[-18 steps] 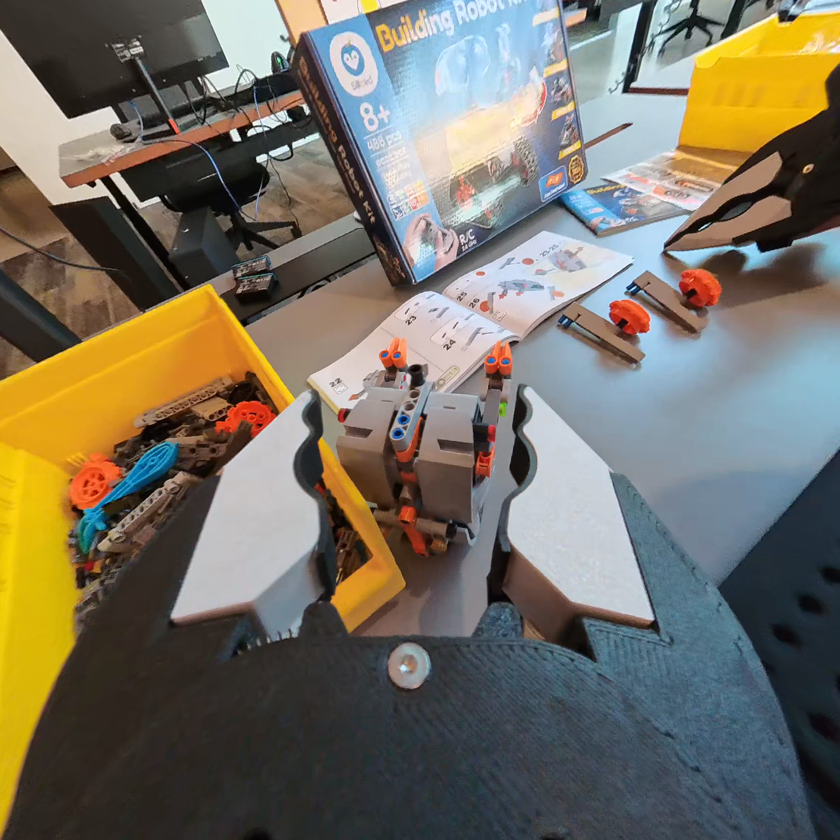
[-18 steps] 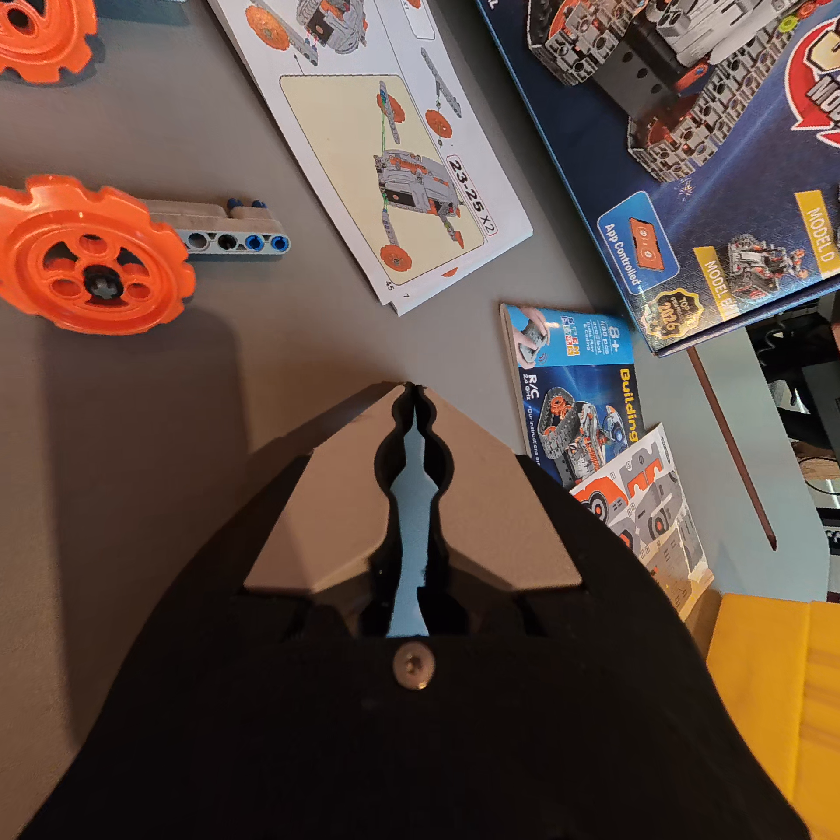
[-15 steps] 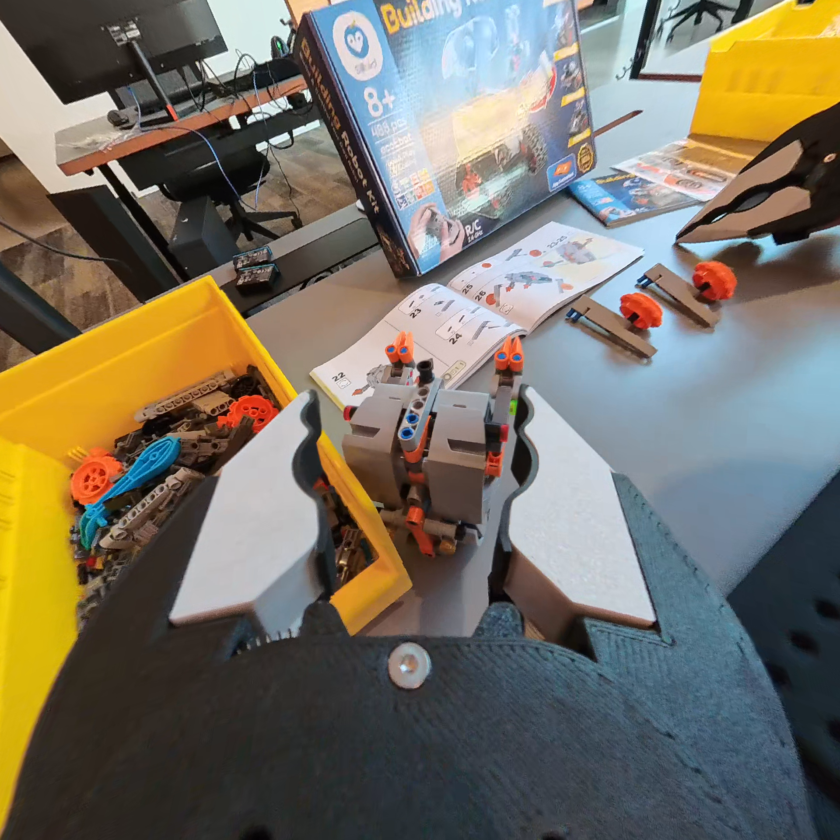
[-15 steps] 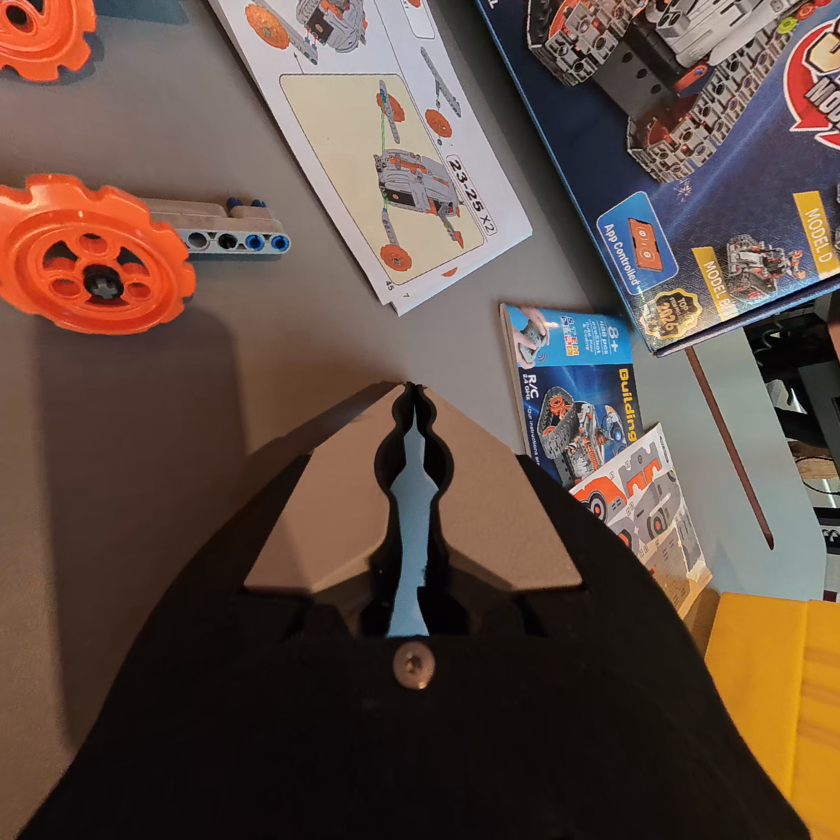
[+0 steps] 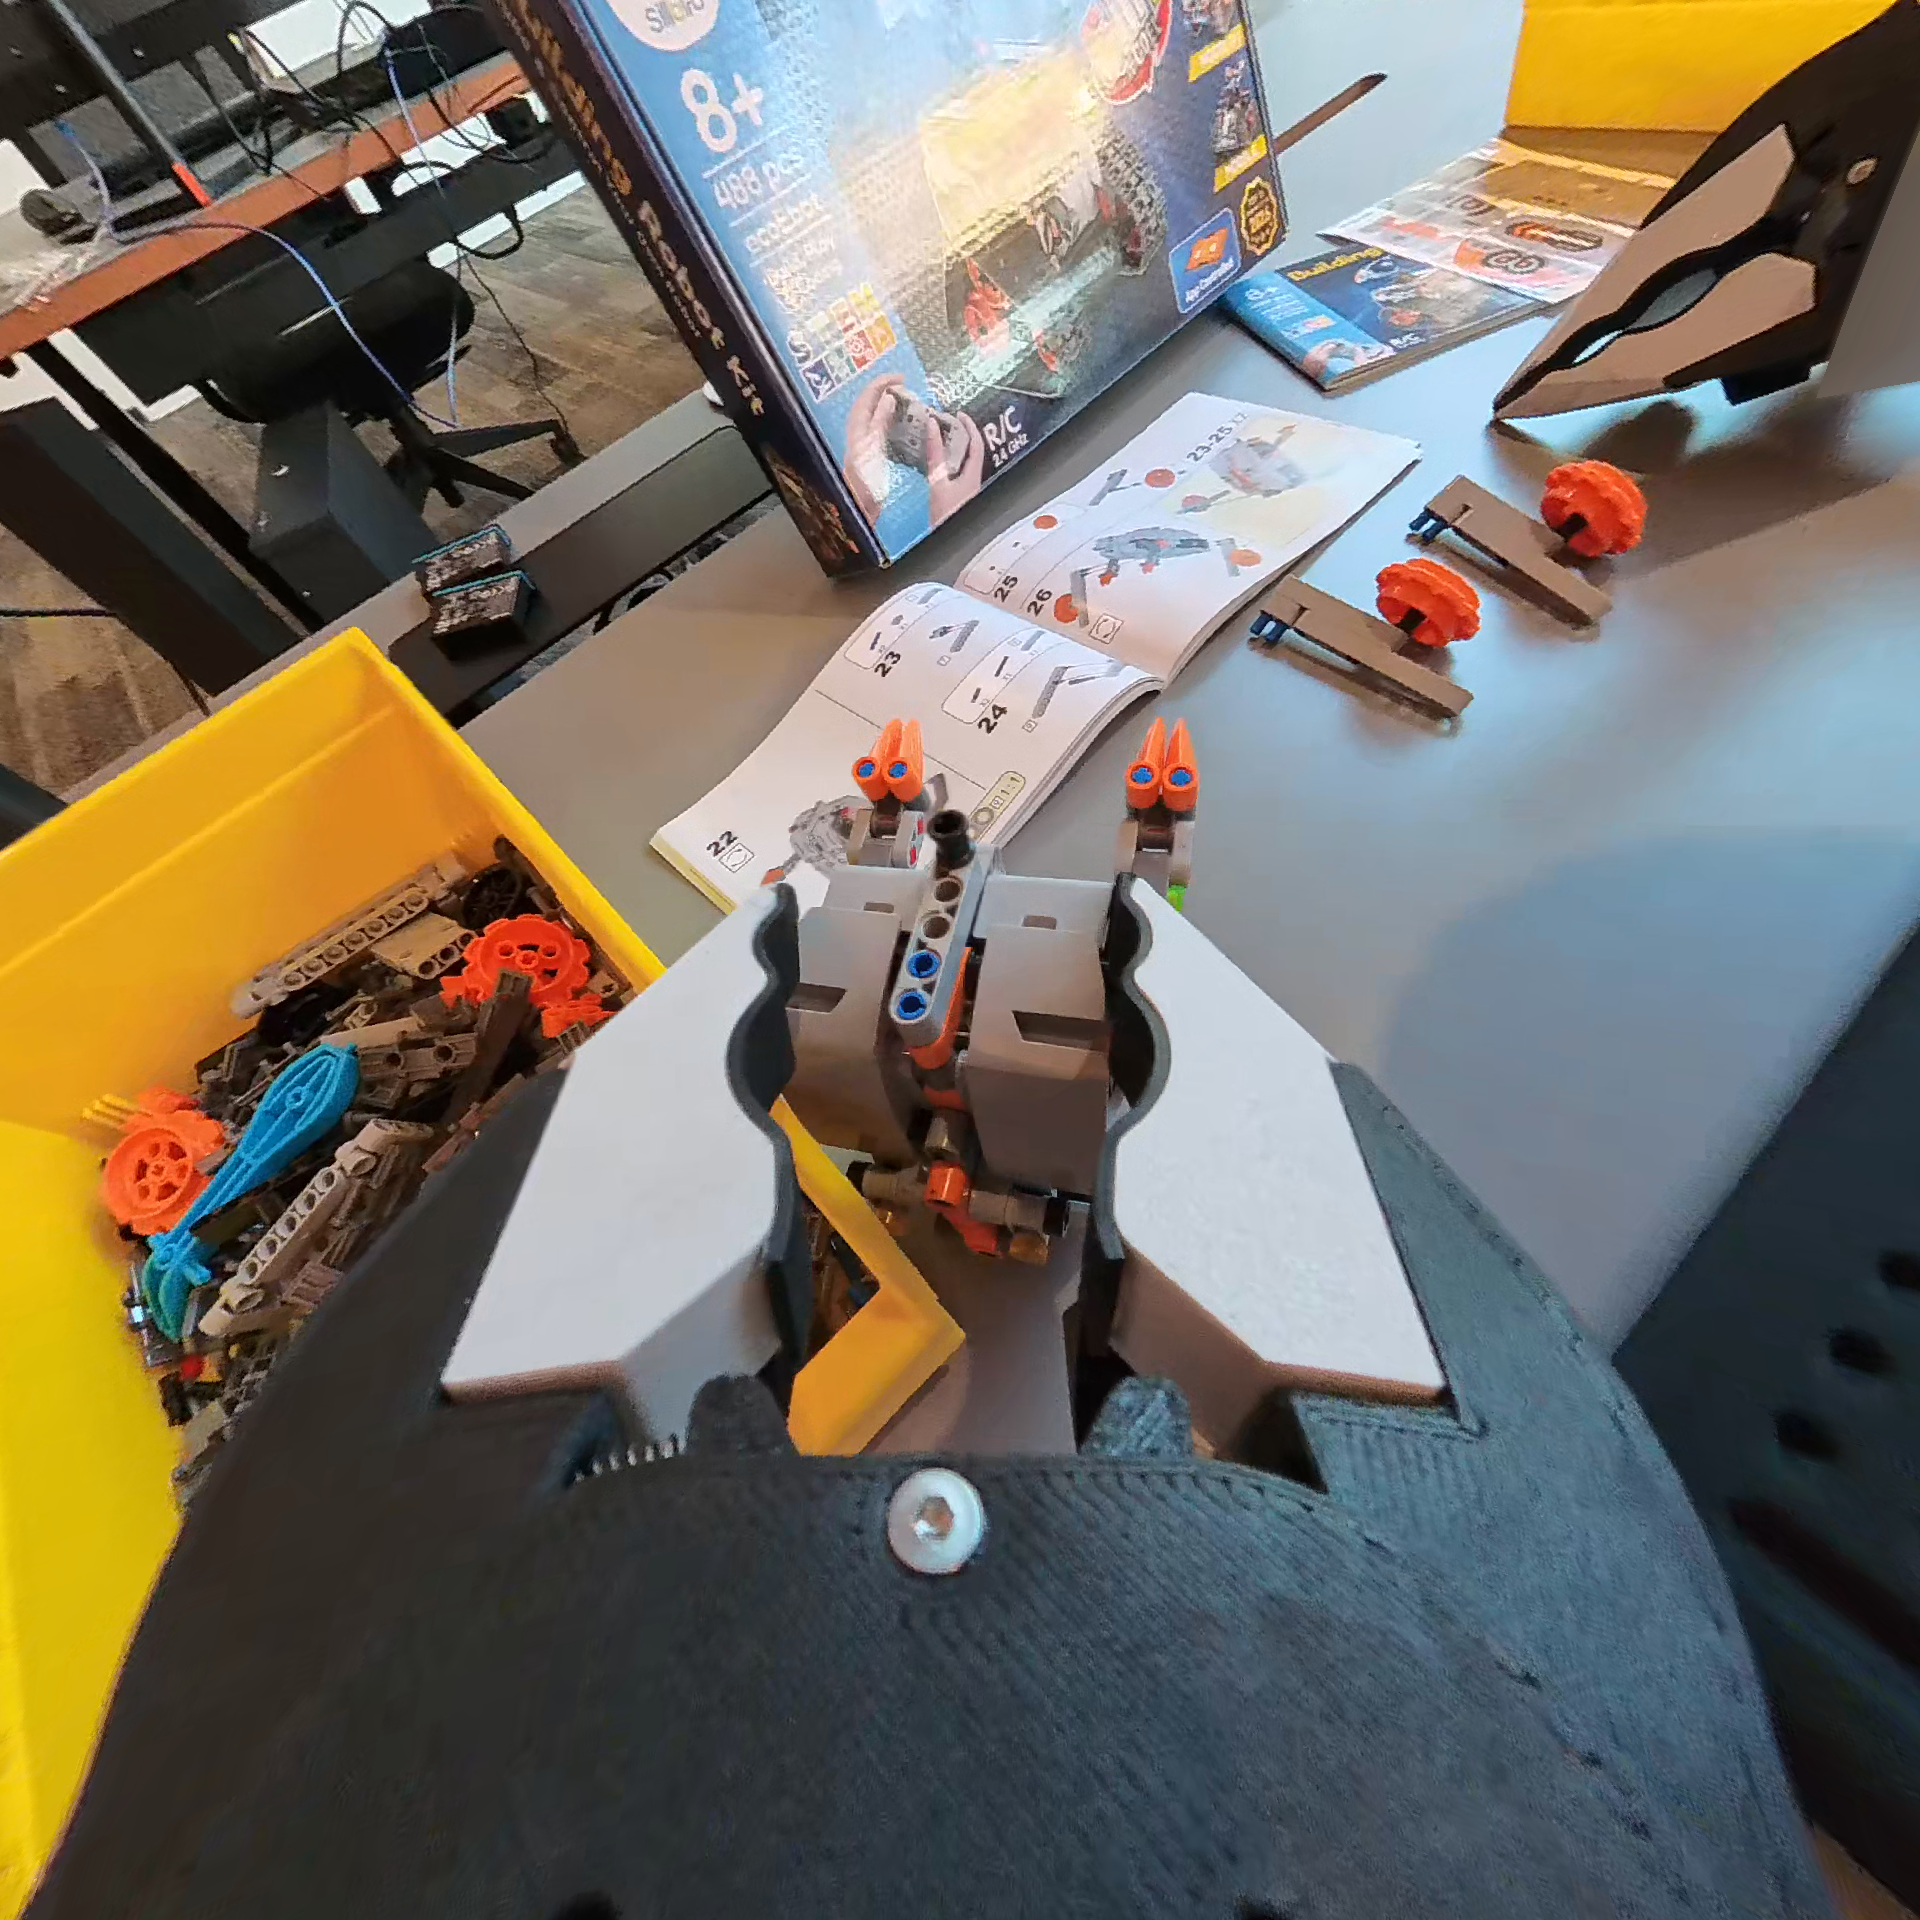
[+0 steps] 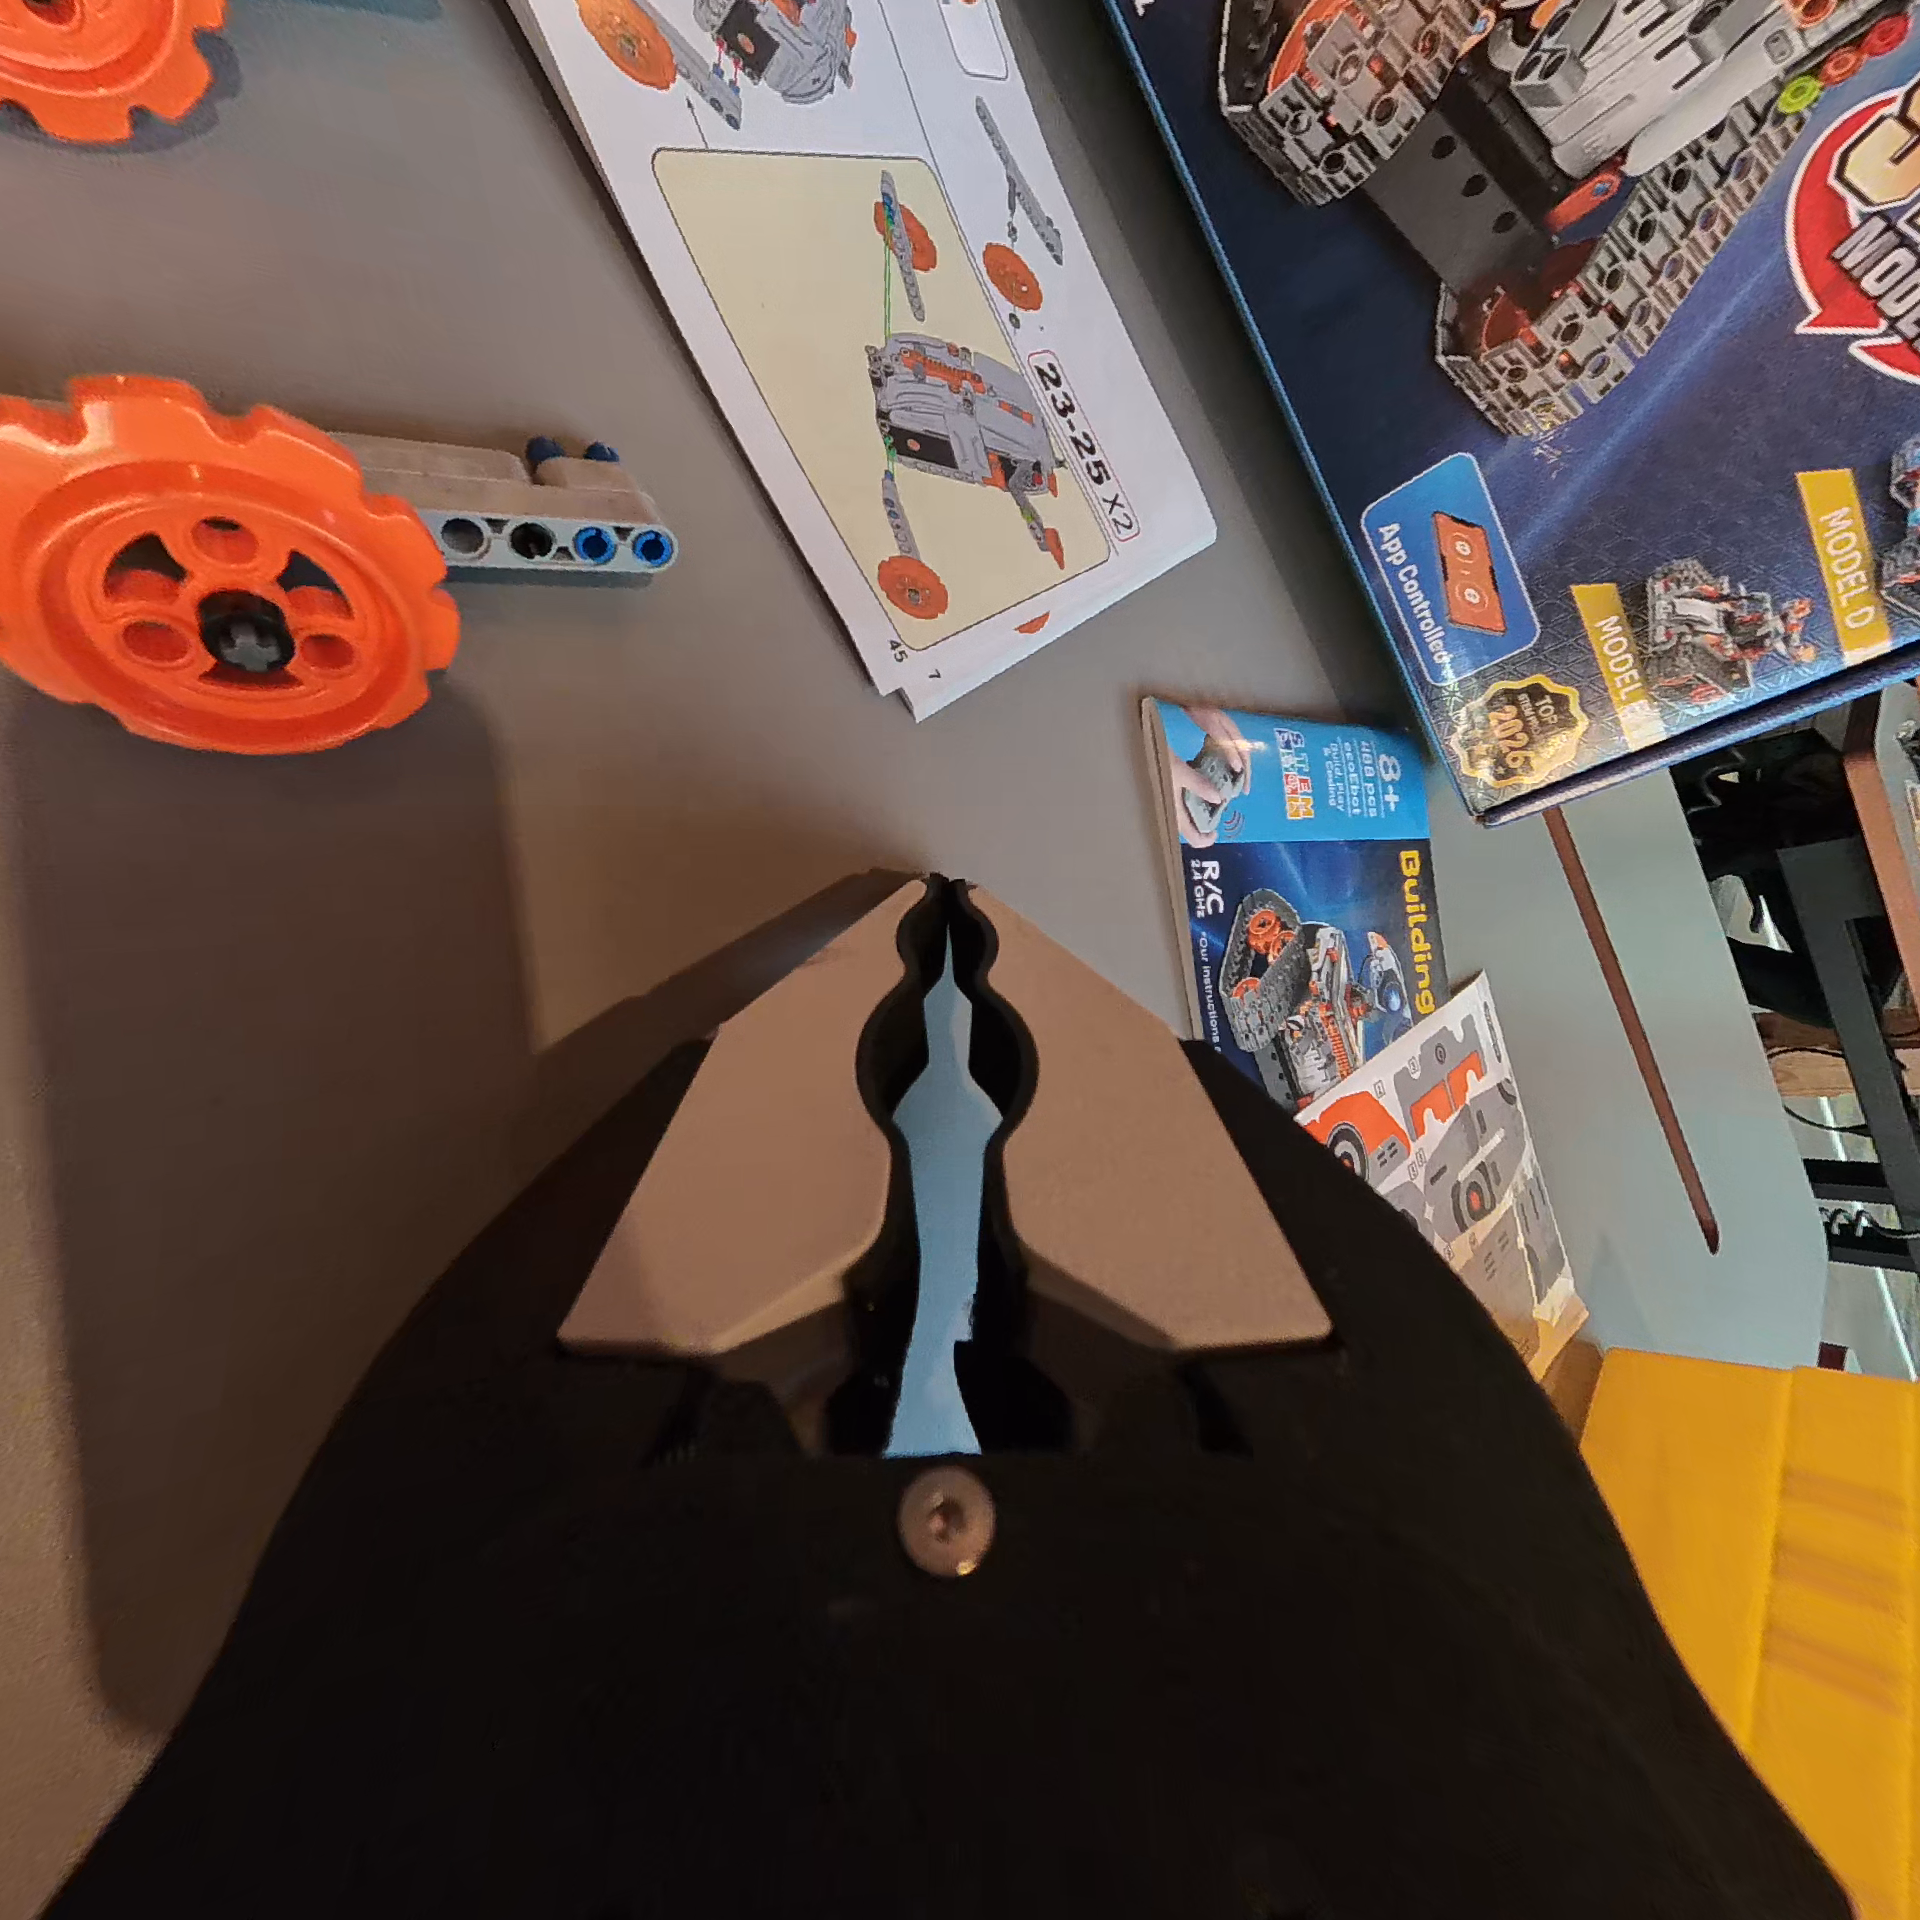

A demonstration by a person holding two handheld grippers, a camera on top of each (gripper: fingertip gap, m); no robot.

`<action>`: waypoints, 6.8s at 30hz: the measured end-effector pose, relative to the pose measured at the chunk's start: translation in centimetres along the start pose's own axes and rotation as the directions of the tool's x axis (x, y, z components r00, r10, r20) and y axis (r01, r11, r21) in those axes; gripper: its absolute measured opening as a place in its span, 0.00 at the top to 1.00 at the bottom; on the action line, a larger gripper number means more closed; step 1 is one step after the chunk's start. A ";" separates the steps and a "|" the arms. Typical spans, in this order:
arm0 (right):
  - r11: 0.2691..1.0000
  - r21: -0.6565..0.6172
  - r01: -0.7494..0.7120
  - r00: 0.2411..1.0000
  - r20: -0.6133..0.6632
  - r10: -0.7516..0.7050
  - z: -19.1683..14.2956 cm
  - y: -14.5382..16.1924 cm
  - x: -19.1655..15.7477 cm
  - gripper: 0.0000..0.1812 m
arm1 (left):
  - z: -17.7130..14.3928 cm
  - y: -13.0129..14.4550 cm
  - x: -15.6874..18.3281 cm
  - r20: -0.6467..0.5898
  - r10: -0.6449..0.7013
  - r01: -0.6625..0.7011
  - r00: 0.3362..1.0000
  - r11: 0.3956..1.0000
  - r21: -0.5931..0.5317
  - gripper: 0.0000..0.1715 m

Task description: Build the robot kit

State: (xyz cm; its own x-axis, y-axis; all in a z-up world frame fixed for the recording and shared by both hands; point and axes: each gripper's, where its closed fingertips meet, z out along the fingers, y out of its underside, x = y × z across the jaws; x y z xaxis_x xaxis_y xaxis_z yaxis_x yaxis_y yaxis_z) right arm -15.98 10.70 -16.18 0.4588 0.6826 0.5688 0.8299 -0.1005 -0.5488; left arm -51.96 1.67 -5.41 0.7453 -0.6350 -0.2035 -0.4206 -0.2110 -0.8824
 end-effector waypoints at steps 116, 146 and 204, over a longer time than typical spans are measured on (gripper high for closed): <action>0.998 -0.011 0.054 0.998 -0.033 -0.054 -0.4 0.0 -0.4 1.00 | 2.1 4.8 -0.1 -0.538 0.257 -0.593 0.803 0.432 -0.680 0.62; 1.000 0.007 0.001 1.000 -0.016 -0.001 -0.3 0.0 -0.4 1.00 | 5.9 1.7 5.1 -0.803 0.489 -0.930 0.341 0.298 -0.213 0.62; 1.000 -0.006 0.017 1.000 -0.013 -0.017 -0.6 0.2 -0.6 1.00 | 6.4 -0.8 3.7 0.054 -0.003 0.031 0.999 0.851 -0.524 0.52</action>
State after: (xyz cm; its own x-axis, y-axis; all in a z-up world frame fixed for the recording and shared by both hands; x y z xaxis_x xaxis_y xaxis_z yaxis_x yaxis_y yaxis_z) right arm -15.91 9.85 -16.20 0.4488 0.6745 0.5862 0.8394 -0.0932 -0.5354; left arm -45.57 4.29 -8.22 0.7735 -0.5934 -0.2229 -0.6058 -0.5886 -0.5352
